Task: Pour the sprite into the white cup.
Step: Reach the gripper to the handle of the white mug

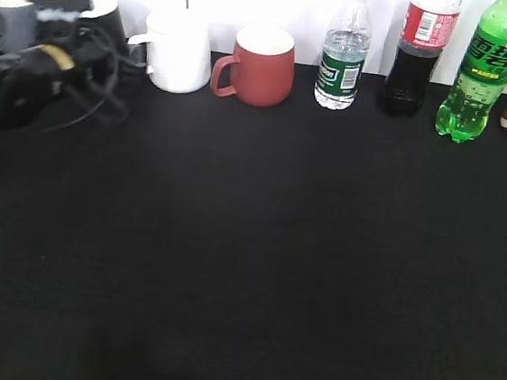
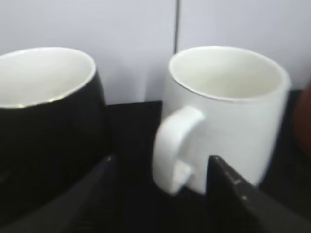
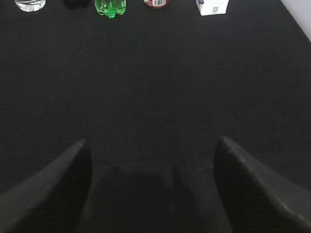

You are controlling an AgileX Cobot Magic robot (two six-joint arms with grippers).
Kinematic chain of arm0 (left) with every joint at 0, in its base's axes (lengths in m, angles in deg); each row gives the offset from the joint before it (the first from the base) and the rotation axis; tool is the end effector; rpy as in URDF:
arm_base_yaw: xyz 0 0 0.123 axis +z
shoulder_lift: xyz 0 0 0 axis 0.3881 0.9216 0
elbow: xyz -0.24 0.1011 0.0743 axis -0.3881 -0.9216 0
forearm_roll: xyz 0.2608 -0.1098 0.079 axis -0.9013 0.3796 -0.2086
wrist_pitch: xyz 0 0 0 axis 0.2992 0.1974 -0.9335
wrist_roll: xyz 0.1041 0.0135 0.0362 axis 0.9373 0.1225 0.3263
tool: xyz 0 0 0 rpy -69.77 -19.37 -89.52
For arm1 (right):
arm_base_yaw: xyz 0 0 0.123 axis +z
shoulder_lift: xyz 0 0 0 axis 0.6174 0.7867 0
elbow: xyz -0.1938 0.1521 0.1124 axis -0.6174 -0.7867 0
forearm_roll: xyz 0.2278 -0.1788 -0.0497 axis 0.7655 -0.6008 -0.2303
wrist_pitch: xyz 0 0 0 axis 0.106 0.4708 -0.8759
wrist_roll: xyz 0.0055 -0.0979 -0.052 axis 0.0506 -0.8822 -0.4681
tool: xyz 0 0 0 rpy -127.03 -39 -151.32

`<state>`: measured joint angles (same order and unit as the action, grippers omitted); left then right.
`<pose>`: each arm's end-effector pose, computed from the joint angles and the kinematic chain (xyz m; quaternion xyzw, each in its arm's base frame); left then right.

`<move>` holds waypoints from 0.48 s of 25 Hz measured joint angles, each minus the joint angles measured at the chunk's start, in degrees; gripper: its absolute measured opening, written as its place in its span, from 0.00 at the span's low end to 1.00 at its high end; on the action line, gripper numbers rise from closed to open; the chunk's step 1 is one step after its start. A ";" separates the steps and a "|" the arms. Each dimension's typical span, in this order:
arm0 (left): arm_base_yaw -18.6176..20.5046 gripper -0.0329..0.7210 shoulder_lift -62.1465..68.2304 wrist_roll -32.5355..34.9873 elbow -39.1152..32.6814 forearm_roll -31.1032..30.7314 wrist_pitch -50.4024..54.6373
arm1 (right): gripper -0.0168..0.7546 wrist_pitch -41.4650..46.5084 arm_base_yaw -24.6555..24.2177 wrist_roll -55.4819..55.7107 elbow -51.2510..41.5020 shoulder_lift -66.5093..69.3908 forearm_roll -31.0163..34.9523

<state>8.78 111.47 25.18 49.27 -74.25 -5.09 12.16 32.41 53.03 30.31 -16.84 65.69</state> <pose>0.4589 -0.1166 0.0956 0.0807 0.7898 -0.0969 0.6002 0.0649 -0.0039 0.2894 0.0418 0.8458 -0.0133 0.5317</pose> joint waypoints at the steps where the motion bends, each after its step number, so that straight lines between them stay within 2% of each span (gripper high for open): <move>1: 0.00 0.55 1.37 0.00 1.98 0.06 0.85 | 0.78 0.00 0.00 0.00 0.00 0.00 0.00; 5: -0.05 0.44 5.08 0.05 5.77 4.74 1.88 | 0.78 0.00 0.00 0.00 0.00 0.00 0.00; 12: -0.10 0.43 9.38 0.32 10.47 6.78 -1.05 | 0.78 0.00 0.00 0.00 0.00 0.00 0.05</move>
<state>8.68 120.85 25.50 59.74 -67.47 -6.15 12.16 32.41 53.03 30.31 -16.84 65.74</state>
